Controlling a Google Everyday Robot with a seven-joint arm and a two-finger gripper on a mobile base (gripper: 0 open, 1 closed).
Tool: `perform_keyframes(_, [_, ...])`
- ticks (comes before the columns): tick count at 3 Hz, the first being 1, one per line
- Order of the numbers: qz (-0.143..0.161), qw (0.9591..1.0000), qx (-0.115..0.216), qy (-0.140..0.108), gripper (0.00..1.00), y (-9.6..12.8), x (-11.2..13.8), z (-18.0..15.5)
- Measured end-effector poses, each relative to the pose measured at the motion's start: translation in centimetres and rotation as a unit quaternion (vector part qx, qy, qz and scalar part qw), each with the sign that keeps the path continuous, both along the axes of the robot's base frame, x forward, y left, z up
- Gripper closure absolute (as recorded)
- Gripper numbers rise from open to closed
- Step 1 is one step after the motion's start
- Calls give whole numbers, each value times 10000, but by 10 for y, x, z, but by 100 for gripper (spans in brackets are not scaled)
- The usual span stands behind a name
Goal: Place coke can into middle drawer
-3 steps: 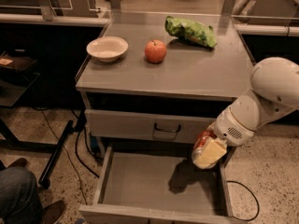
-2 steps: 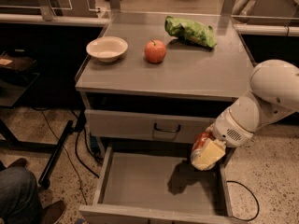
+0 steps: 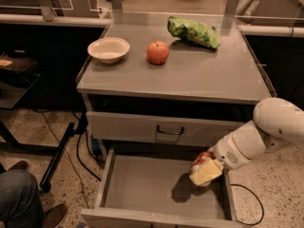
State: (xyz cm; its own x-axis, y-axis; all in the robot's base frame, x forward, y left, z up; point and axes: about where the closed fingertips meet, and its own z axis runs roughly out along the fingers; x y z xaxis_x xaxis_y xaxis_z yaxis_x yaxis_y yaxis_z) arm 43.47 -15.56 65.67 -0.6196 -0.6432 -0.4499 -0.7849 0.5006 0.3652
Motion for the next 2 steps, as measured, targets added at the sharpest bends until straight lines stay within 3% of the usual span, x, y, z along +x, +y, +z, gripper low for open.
perform_keyframes(1, [-152, 9996, 202, 149, 100, 2, 1, -26])
perform_keyframes(2, [-150, 9995, 208, 162, 100, 2, 1, -28])
